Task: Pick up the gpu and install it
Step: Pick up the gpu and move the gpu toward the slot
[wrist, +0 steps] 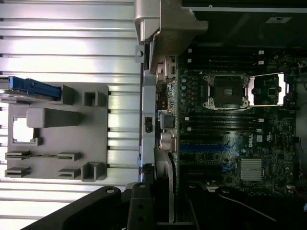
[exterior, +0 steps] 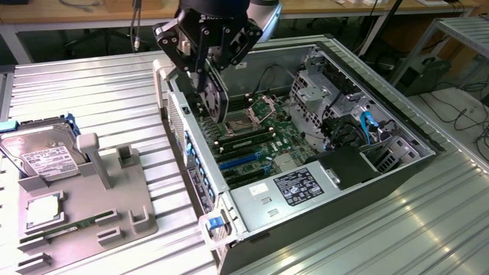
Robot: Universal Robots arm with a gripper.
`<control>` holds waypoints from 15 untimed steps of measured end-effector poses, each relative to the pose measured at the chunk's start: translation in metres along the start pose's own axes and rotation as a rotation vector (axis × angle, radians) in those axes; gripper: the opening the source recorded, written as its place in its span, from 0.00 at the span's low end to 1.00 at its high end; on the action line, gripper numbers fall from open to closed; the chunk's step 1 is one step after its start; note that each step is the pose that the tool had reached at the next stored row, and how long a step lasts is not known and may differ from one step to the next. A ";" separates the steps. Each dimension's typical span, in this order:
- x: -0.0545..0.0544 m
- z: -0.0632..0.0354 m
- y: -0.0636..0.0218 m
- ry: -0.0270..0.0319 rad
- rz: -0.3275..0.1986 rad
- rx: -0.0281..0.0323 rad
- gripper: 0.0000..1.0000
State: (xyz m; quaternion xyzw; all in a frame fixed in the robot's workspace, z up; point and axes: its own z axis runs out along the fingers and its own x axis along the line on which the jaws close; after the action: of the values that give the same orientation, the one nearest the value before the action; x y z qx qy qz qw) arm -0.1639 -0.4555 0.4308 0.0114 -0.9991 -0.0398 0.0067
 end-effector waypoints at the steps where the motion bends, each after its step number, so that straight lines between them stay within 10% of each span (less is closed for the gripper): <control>1: -0.001 0.0000 0.0000 0.0000 0.000 0.0001 0.28; 15: -0.017 -0.0003 -0.0004 0.0000 0.000 0.0001 0.28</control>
State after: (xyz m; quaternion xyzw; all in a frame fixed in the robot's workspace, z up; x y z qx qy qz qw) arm -0.1469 -0.4555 0.4309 0.0115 -0.9991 -0.0397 0.0068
